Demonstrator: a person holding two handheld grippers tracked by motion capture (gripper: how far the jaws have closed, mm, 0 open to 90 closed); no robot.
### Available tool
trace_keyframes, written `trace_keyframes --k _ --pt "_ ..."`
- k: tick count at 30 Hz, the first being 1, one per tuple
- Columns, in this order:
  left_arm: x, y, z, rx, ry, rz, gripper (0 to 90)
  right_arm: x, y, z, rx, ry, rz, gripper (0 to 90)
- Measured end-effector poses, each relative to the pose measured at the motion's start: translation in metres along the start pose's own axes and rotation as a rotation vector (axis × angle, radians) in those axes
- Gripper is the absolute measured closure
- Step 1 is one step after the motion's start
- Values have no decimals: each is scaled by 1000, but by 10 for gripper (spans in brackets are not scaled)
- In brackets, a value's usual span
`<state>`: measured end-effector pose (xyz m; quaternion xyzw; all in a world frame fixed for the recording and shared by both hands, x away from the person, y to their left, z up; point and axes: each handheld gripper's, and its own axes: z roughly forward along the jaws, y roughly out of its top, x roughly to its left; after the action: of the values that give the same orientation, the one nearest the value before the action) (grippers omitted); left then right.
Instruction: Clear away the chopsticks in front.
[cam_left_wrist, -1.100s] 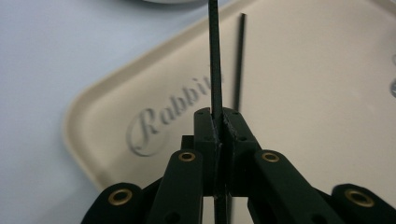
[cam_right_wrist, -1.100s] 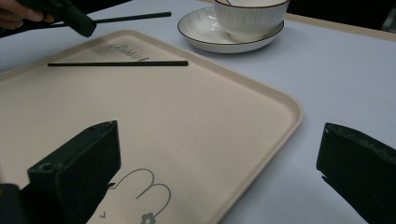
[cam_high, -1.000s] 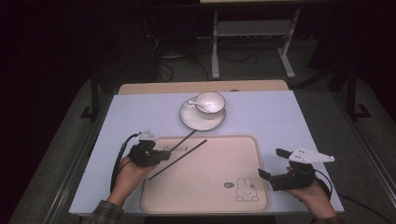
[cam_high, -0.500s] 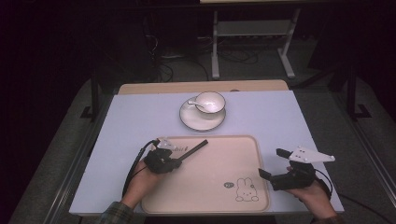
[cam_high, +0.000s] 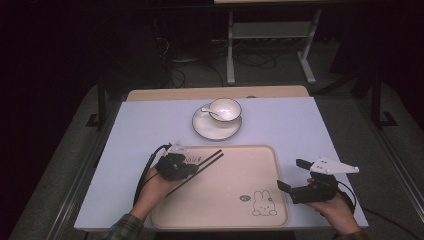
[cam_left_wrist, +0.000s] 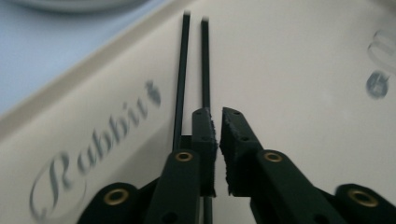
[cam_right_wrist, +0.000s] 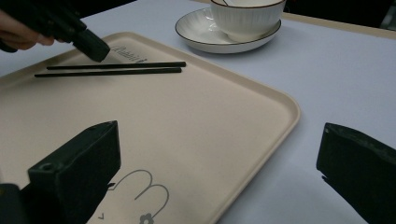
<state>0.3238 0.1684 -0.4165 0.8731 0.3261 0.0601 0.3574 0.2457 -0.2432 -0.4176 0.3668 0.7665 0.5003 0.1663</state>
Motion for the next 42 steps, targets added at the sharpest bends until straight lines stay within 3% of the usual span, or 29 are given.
trace_keyframes --k 5,9,14,18,28,35,42 --pt "0 18 14 -10 -31 24 894 1 0 1 4 2 -3 0" --pt "-6 36 41 4 -64 60 893 0 0 1 3 2 -4 0" --pt "-9 46 65 23 -73 86 893 0 0 1 2 2 -3 0" --pt "-5 48 73 24 -60 80 893 -1 -1 0 3 3 2 0" --pt "12 41 70 16 -39 35 894 -1 -2 -2 -1 2 2 0" --pt "24 30 57 17 -13 -2 894 0 -1 -2 -3 3 -4 0" --pt "30 22 47 25 1 -13 893 0 0 0 3 6 -5 0"
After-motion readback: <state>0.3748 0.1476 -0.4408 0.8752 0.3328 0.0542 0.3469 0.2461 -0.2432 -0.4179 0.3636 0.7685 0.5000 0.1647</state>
